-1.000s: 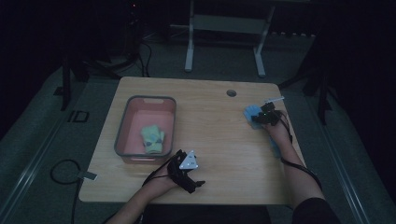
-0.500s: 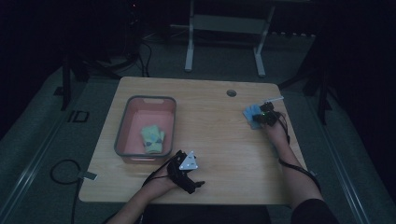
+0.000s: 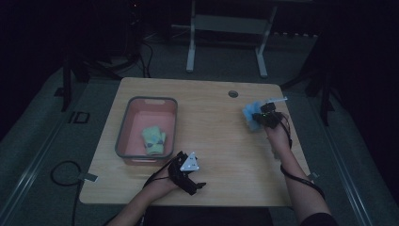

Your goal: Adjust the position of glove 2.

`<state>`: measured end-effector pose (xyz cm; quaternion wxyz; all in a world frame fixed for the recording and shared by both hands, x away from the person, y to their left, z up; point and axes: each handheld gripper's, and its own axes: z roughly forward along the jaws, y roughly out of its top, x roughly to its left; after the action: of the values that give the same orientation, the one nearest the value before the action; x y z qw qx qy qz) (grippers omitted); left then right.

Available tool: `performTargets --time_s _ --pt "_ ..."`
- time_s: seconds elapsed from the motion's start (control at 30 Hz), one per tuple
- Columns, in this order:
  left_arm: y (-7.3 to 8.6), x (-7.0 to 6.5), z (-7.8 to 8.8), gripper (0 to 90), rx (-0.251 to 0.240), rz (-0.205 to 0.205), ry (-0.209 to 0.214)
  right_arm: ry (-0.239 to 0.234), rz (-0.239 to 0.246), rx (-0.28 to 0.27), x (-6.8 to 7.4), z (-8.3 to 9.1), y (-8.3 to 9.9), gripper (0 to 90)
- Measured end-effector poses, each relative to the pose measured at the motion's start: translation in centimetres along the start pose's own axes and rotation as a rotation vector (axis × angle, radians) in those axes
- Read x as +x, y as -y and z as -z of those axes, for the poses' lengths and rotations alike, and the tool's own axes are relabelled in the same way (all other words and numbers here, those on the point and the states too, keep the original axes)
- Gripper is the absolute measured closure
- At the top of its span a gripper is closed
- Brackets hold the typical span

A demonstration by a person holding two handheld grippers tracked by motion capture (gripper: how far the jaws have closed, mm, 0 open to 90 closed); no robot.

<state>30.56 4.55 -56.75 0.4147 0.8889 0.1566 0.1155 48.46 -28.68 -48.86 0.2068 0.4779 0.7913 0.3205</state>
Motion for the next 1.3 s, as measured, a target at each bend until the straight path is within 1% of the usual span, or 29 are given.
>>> performTargets --time_s 0.03,0.1,0.17,0.2,0.27,0.3,0.37,0.47,0.53,0.57,0.6,0.67,0.7,0.73,0.77,0.8,0.83,0.9,0.93,0.97,1.0,1.07,1.1,1.13,1.17,1.3 --pt "0.0 0.0 0.0 2.7 -0.001 0.0 0.001 -0.004 -0.006 -0.009 0.6 0.6 0.0 86.6" --pt "0.0 0.0 0.0 2.6 -0.005 0.002 0.0 -0.011 -0.011 -0.025 1.3 1.4 0.1 86.6" --pt "0.0 0.0 0.0 2.6 -0.004 0.001 -0.002 -0.012 -0.021 -0.039 2.2 2.3 0.2 86.6" --pt "0.0 0.0 0.1 2.6 -0.005 0.003 -0.001 -0.008 -0.016 -0.044 2.7 2.9 0.2 86.5" --pt "0.1 0.0 0.1 2.6 -0.009 0.007 -0.001 -0.008 -0.02 -0.049 2.9 3.2 0.3 86.5" --pt "0.1 0.1 0.1 2.7 -0.005 0.002 -0.002 -0.015 -0.034 -0.061 3.6 4.1 0.4 86.6" --pt "0.1 0.1 0.1 2.6 -0.004 0.0 -0.004 -0.01 -0.037 -0.067 4.2 4.8 0.4 86.5" --pt "0.1 0.1 0.1 2.7 -0.005 0.003 -0.006 -0.007 -0.039 -0.076 5.1 5.7 0.4 86.5" --pt "0.1 0.1 0.1 2.7 -0.008 0.003 -0.007 -0.008 -0.046 -0.078 5.3 5.9 0.5 86.5" --pt "0.1 0.1 0.1 2.7 -0.008 0.004 -0.008 -0.012 -0.045 -0.076 5.9 6.5 0.6 86.5" --pt "0.1 0.1 0.1 2.7 -0.019 0.001 -0.008 -0.006 -0.045 -0.079 6.2 6.8 0.6 86.5" --pt "0.1 0.0 0.2 2.7 -0.023 -0.006 -0.014 -0.012 -0.047 -0.082 6.4 7.0 0.7 86.5" --pt "0.1 0.0 0.2 2.7 -0.025 -0.007 -0.018 -0.02 -0.054 -0.084 6.8 7.3 0.8 86.5" --pt "0.1 0.0 0.2 2.7 -0.025 -0.006 -0.018 -0.015 -0.051 -0.085 7.1 7.5 0.8 86.5" --pt "0.1 0.0 0.2 2.7 -0.025 -0.001 -0.015 -0.023 -0.051 -0.091 7.7 7.9 1.0 86.5" --pt "0.1 0.0 0.2 2.7 -0.025 -0.001 -0.015 -0.017 -0.052 -0.094 8.0 8.1 1.1 86.5" --pt "0.1 0.0 0.2 2.7 -0.017 -0.003 -0.016 -0.017 -0.048 -0.098 8.4 8.3 1.2 86.5" --pt "0.1 0.0 0.1 2.7 -0.011 -0.005 -0.014 -0.033 -0.059 -0.101 9.0 8.5 1.5 86.5" --pt "0.1 0.0 0.1 2.7 -0.011 -0.005 -0.014 -0.033 -0.059 -0.101 9.0 8.5 1.5 86.5" --pt "0.1 0.0 0.1 2.7 -0.018 -0.003 -0.011 -0.043 -0.055 -0.1 9.7 8.5 1.8 86.5" --pt "0.1 0.0 0.1 2.7 -0.02 -0.004 -0.011 -0.051 -0.059 -0.098 10.0 8.4 2.0 86.5" --pt "0.1 0.0 0.1 2.6 -0.021 -0.001 -0.007 -0.052 -0.065 -0.098 10.7 8.2 2.4 86.5" --pt "0.1 0.0 0.1 2.6 -0.021 -0.001 -0.007 -0.052 -0.065 -0.098 10.7 8.2 2.4 86.5" --pt "0.1 0.0 0.0 2.7 -0.019 0.001 -0.007 -0.068 -0.085 -0.094 11.0 7.9 2.7 86.5" --pt "0.1 -0.1 0.0 2.7 -0.017 -0.002 -0.004 -0.071 -0.097 -0.094 11.2 7.8 2.8 86.5" --pt "0.1 -0.2 0.0 2.6 -0.016 -0.004 -0.005 -0.057 -0.105 -0.082 12.0 7.0 3.2 86.5"
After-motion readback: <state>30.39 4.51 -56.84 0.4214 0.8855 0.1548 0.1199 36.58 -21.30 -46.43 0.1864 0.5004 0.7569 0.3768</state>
